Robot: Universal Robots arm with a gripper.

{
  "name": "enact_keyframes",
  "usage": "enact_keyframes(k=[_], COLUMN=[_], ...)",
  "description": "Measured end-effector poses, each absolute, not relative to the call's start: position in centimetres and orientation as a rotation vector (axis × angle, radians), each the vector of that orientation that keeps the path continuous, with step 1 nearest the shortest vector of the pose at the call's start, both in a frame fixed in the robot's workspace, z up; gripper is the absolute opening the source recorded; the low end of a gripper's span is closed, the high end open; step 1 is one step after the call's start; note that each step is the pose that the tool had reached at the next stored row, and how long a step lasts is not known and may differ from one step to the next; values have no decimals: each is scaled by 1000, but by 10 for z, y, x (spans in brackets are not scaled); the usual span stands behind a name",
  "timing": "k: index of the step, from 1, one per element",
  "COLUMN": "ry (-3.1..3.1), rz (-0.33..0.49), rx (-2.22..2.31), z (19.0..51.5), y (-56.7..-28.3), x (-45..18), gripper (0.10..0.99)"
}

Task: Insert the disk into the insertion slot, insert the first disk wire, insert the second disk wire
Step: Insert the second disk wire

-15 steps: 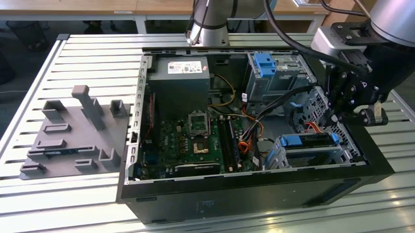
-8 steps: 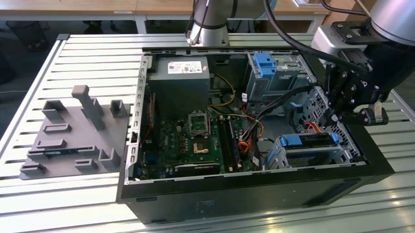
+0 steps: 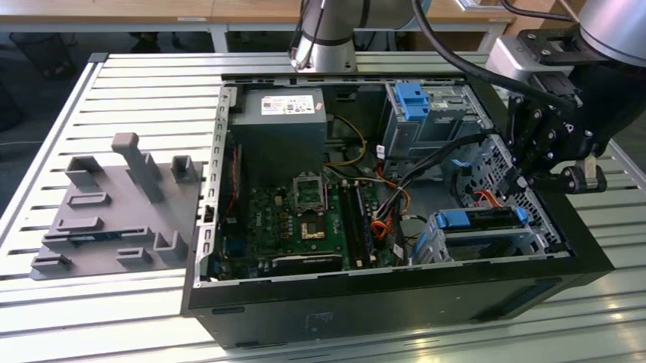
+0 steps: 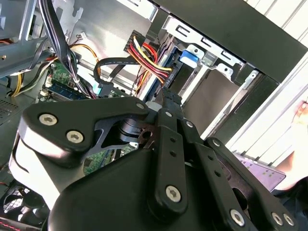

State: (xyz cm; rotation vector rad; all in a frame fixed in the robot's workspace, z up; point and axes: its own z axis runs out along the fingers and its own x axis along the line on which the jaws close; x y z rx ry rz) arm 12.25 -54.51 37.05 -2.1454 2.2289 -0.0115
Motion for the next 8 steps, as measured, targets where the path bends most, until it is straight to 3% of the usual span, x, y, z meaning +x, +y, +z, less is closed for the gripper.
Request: enact_keyframes(k=[8], ry=[2229], rz=[-11], rx=[-2146], z=[371], y=[-544], x=[116], gripper=[106])
